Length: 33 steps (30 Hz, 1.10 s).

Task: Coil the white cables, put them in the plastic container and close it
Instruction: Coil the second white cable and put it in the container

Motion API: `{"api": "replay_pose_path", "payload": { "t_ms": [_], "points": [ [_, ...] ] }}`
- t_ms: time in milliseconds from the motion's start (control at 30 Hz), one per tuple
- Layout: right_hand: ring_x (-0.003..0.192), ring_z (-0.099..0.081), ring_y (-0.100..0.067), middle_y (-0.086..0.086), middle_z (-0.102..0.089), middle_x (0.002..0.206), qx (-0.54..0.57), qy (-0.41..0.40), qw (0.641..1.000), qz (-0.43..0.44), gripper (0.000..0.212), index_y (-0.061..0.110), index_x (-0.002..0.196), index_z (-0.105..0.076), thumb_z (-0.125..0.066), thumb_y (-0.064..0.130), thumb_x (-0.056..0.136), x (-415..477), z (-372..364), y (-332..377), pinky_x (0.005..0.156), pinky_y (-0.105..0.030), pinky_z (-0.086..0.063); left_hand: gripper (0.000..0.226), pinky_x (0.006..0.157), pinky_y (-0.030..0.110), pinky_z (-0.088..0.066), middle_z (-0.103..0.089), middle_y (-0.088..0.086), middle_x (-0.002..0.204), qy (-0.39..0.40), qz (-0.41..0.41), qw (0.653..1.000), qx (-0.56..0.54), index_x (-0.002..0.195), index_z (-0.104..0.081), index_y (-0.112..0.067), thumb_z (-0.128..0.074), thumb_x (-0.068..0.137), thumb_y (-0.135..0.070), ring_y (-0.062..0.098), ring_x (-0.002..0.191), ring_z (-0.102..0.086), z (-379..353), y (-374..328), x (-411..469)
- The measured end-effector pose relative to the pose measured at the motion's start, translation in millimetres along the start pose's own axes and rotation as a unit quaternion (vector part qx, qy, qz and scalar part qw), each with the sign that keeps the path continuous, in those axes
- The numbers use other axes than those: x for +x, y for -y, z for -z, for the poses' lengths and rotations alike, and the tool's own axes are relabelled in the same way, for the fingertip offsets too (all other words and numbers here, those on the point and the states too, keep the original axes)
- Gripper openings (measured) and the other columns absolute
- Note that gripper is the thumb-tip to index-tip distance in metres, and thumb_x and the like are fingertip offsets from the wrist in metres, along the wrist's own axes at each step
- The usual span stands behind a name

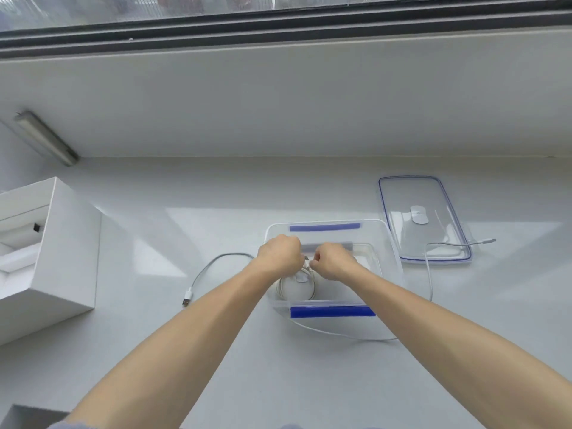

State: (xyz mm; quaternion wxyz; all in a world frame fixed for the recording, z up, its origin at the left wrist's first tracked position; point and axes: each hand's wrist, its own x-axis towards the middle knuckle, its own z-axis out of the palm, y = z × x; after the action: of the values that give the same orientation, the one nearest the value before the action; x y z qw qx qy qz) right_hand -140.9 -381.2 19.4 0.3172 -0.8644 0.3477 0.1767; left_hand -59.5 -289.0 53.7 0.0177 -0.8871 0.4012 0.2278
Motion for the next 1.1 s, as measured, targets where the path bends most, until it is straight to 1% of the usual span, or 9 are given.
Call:
{"api": "replay_pose_path", "payload": {
  "t_ms": [200,333,467,567,667,767,900,1000,1100],
  "points": [
    [0.077,-0.054,-0.028,-0.006,-0.06,0.083,-0.085,-0.102,0.986,0.104,0.022,0.011,0.084,-0.062,-0.043,0.022,0.086,-34,22,40,0.056,-0.029,-0.036,0.029,0.07,0.033,-0.047,-0.068,0.008,0.097,-0.103,0.01,0.992,-0.07,0.098,-0.065,-0.013,-0.041,0.089,-0.025,0.031,0.09,-0.061,31,29,-36],
    [0.092,-0.054,-0.031,-0.009,-0.06,0.099,-0.125,-0.156,0.964,0.176,0.026,0.007,0.093,-0.063,-0.043,0.023,0.087,-49,15,70,0.066,-0.034,-0.041,0.028,0.07,0.033,-0.048,-0.069,0.004,0.097,-0.137,0.03,0.987,-0.082,0.099,-0.064,-0.018,-0.039,0.089,-0.027,0.029,0.089,-0.061,35,61,-64],
    [0.1,-0.052,-0.032,-0.011,-0.059,0.106,-0.149,-0.13,0.955,0.222,0.029,0.006,0.102,-0.061,-0.043,0.025,0.089,-55,-6,101,0.074,-0.036,-0.042,0.027,0.07,0.034,-0.047,-0.067,0.002,0.104,-0.152,0.069,0.981,-0.096,0.105,-0.062,-0.02,-0.04,0.091,-0.027,0.028,0.09,-0.06,27,99,-82],
    [0.102,-0.051,-0.032,-0.013,-0.058,0.11,-0.183,-0.113,0.946,0.243,0.031,0.007,0.109,-0.058,-0.042,0.026,0.09,-52,-26,122,0.074,-0.036,-0.037,0.029,0.07,0.033,-0.045,-0.065,0.002,0.112,-0.149,0.102,0.978,-0.106,0.115,-0.057,-0.019,-0.04,0.093,-0.027,0.028,0.091,-0.06,14,126,-89],
    [0.106,-0.047,-0.032,-0.013,-0.056,0.113,-0.211,-0.106,0.939,0.249,0.032,0.007,0.114,-0.054,-0.041,0.026,0.091,-42,-46,138,0.073,-0.036,-0.033,0.034,0.078,0.035,-0.043,-0.06,0.004,0.121,-0.148,0.137,0.974,-0.101,0.126,-0.051,-0.018,-0.04,0.094,-0.025,0.027,0.107,-0.057,-1,149,-92],
    [0.106,-0.045,-0.032,-0.014,-0.052,0.113,-0.238,-0.103,0.937,0.236,0.026,0.005,0.11,-0.052,-0.041,0.02,0.09,-27,-63,149,0.074,-0.036,-0.03,0.038,0.082,0.037,-0.043,-0.056,0.008,0.125,-0.15,0.162,0.969,-0.109,0.131,-0.046,-0.015,-0.039,0.095,-0.021,0.028,0.112,-0.053,-15,169,-89],
    [0.107,-0.044,-0.033,-0.013,-0.05,0.115,-0.287,-0.112,0.928,0.209,0.028,0.006,0.113,-0.049,-0.043,0.014,0.087,-4,-81,150,0.082,-0.038,-0.034,0.034,0.082,0.039,-0.042,-0.054,0.011,0.12,-0.16,0.165,0.97,-0.074,0.128,-0.045,-0.012,-0.039,0.095,-0.018,0.03,0.11,-0.05,-35,183,-79],
    [0.109,-0.043,-0.033,-0.013,-0.048,0.118,-0.306,-0.118,0.926,0.186,0.033,0.006,0.118,-0.045,-0.045,0.012,0.085,10,-92,149,0.083,-0.04,-0.035,0.03,0.074,0.035,-0.036,-0.054,0.01,0.114,-0.18,0.154,0.971,-0.032,0.122,-0.046,-0.012,-0.041,0.093,-0.015,0.029,0.105,-0.049,-47,183,-66],
    [0.114,-0.042,-0.033,-0.014,-0.046,0.124,-0.3,-0.118,0.934,0.155,0.042,0.005,0.126,-0.039,-0.044,0.011,0.085,22,-105,153,0.085,-0.041,-0.036,0.031,0.073,0.033,-0.032,-0.054,0.008,0.111,-0.182,0.14,0.973,-0.014,0.119,-0.048,-0.013,-0.043,0.088,-0.011,0.028,0.103,-0.049,-58,179,-53]
  ]
}}
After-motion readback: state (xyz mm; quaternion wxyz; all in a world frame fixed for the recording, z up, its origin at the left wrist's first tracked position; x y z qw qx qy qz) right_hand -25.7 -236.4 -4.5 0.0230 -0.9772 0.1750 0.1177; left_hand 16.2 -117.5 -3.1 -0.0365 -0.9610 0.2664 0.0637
